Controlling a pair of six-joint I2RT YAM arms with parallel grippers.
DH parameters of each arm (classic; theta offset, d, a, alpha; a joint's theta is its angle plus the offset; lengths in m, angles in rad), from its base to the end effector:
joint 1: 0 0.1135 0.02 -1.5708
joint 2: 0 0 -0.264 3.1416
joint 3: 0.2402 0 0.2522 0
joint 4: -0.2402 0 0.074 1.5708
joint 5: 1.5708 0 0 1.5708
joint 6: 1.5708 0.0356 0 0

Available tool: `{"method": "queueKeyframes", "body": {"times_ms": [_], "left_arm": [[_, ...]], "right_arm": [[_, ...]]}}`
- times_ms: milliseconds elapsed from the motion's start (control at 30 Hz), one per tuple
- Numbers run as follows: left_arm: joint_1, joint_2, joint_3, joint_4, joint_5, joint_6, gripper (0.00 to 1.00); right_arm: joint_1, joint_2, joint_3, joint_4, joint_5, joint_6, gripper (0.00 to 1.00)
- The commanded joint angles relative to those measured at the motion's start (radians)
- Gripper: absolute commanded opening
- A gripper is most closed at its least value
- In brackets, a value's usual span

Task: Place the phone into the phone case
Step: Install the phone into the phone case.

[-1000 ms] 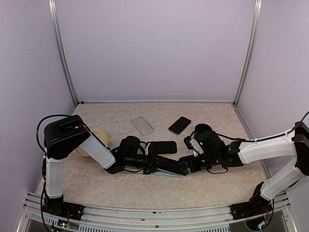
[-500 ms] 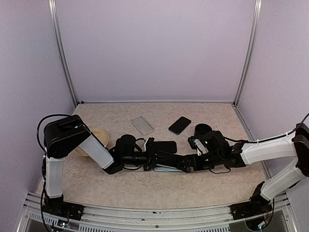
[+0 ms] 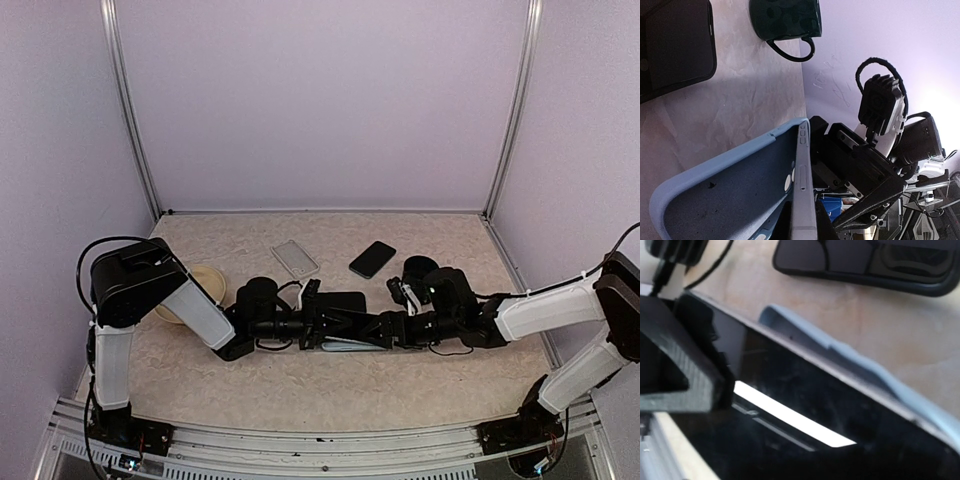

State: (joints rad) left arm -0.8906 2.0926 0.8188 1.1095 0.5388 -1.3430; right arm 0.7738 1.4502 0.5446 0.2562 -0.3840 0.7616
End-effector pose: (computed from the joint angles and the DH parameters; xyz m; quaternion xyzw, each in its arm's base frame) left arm 0.2272 -0.3099 0.1086 0.0028 0.7551 -0.6493 0.0909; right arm 0.1851 0.1995 0.1552 -0.0902 0.8787 0.4261 0.1953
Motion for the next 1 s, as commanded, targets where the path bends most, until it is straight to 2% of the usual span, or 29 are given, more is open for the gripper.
{"method": "queueKeyframes", "body": {"times_ms": [0, 433, 967], "left_arm": [[-0.02, -0.026, 0.006, 0.101, 0.036, 0.018, 0.0], [-0.03, -0.021, 0.025, 0.094, 0.079, 0.032, 0.0], [-0.036, -0.016, 0.046, 0.077, 0.12, 0.057, 0.0]], "right_arm": [[-0.031, -0.012, -0.02, 0.163, -0.123, 0.055, 0.91], [-0.067, 0.006, -0.002, 0.204, -0.242, 0.081, 0.84], [-0.093, 0.045, -0.021, 0.326, -0.335, 0.138, 0.65]]}}
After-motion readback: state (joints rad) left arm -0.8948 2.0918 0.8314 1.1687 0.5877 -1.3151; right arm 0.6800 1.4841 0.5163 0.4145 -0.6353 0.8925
